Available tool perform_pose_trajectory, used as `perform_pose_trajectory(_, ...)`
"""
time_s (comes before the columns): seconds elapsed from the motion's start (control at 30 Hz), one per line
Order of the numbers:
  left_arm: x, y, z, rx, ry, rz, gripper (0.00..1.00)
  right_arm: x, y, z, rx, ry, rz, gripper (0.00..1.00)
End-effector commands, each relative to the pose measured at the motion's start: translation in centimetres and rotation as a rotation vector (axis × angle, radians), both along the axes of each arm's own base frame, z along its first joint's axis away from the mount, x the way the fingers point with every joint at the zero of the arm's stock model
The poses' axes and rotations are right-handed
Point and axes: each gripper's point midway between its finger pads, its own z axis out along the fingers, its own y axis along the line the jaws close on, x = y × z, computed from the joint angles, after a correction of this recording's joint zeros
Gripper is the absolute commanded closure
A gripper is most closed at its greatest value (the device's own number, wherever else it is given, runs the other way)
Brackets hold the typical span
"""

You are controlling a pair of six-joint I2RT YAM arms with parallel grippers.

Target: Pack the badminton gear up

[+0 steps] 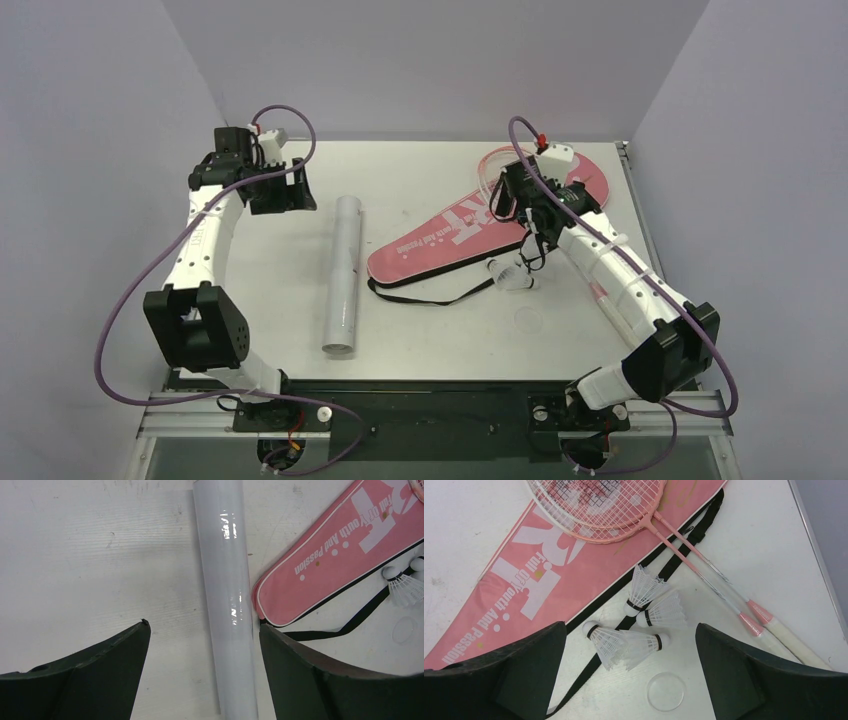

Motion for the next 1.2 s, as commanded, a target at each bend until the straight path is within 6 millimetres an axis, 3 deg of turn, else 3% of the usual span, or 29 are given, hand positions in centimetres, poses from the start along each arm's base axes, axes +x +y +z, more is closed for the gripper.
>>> perform_pose_trajectory(0.0,0.7,-0.6,-0.4,0.042,-0.022,-0.021,0.09,-0.6,-0.6,2.2,-0.073,-0.04,-0.009,0.03)
perform_pose_trajectory(0.07,0.7,-1.2,-1.6,0.067,0.012,-0.028,0.09,-0.9,-0.5,2.4,-0.064,-0.047,-0.005,0.03)
perform_pose_trajectory(0.13,0.7,-3.2,-3.1,0.117,0.043,-0.063,0.08,-1.2,-0.4,2.6,-0.051,-0.052,0.003,0.03)
perform_pose_trajectory(0.23,0.9,-4.0,-5.6,0.145,0.079,-0.039,0.08,-2.0,-0.5,2.8,-0.038,-0.06,0.01,0.03)
perform_pose_trajectory(0.4,1.2,-7.0,-8.1,0.191,0.103,-0.095,0.08,-3.7,-1.6,3.1,-0.033,-0.069,0.001,0.03)
perform_pose_trajectory(0.53,1.4,-8.1,-10.3,0.224,0.142,-0.114,0.07,-5.1,-2.4,3.0,-0.017,-0.078,-0.005,0.03)
perform_pose_trajectory(0.73,1.2,-8.1,-13.5,0.279,0.183,-0.126,0.07,-6.4,-2.8,2.0,-0.004,-0.062,-0.009,0.03)
perform_pose_trajectory(0.87,-0.2,-7.1,-15.8,0.331,0.233,-0.142,0.07,-6.7,-2.9,2.1,0.005,-0.069,-0.009,0.03)
perform_pose_trajectory(1.17,-1.5,-7.6,-17.2,0.374,0.207,-0.258,0.08,-6.5,-2.5,2.0,0.022,-0.06,-0.004,0.04)
